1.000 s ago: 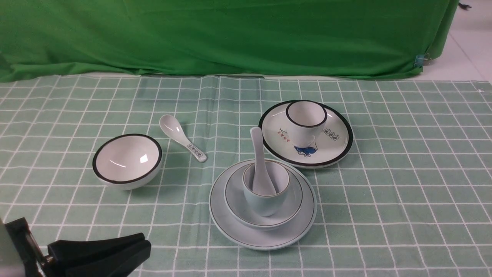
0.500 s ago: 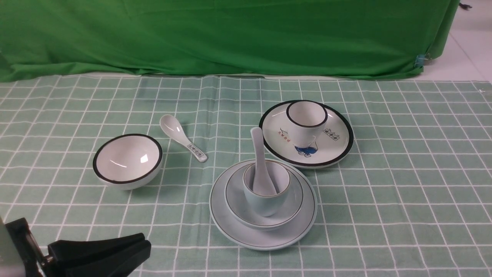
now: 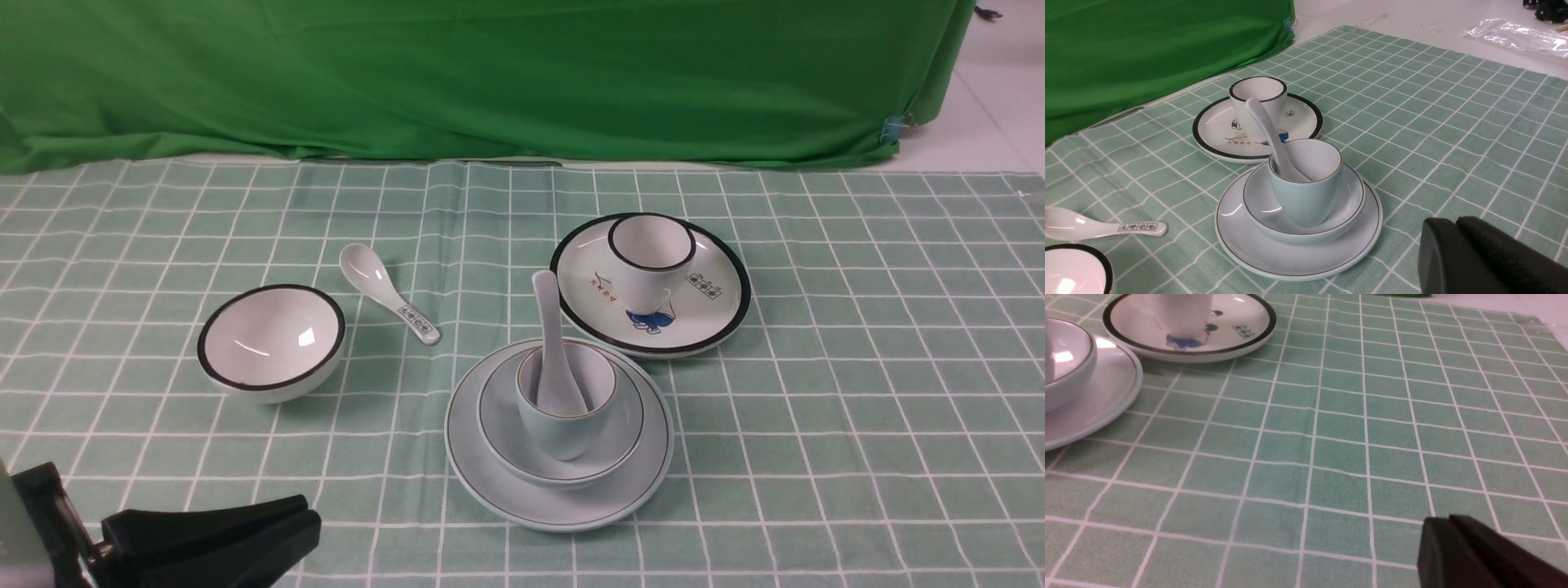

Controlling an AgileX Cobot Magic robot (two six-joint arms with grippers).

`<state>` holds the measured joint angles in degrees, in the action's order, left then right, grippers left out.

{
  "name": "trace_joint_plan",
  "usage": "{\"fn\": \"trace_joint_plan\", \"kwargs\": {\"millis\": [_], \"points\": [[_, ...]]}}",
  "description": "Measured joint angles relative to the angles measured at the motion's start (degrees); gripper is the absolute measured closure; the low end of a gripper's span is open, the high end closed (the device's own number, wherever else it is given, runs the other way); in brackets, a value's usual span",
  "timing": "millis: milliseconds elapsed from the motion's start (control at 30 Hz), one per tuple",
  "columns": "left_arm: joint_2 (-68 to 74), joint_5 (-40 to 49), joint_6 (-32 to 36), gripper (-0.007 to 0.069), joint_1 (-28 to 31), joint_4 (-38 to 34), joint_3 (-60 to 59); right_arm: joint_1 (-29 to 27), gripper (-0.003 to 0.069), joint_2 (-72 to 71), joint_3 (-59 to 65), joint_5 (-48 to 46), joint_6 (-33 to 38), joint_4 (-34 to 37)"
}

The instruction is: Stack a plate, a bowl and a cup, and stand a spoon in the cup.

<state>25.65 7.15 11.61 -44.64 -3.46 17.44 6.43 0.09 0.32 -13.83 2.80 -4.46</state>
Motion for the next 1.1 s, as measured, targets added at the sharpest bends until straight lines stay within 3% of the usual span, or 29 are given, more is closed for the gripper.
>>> {"fn": "trace_joint_plan", "kwargs": {"millis": [133, 433, 500, 567, 800, 1100], "points": [[-1.3, -0.7, 0.0, 0.0609, 2.1, 1.8, -0.1, 0.0, 0.0603, 0.0, 0.0, 0.0, 0.0, 0.1], [-16.8, -4.8, -0.1, 0.0612, 31.7, -0.6, -6.0, 0.0, 0.0578, 0.0, 0.0, 0.1, 0.0, 0.1], [-22.2, -4.0, -0.1, 0.0612, 41.8, -2.1, -10.6, 0.0, 0.0568, 0.0, 0.0, 0.1, 0.0, 0.1], [-24.7, -2.9, -0.1, 0.0612, 46.0, -3.2, -13.7, 0.0, 0.0564, 0.0, 0.0, 0.1, 0.0, 0.1], [-25.6, 6.6, -0.4, 0.0612, 49.9, -6.0, -17.8, 0.0, 0.0552, -0.1, 0.0, 0.2, 0.0, 0.1], [-25.6, 6.4, -0.4, 0.0612, 49.9, -6.3, -17.8, 0.0, 0.0530, -0.1, 0.0, 0.2, 0.0, 0.1]]}}
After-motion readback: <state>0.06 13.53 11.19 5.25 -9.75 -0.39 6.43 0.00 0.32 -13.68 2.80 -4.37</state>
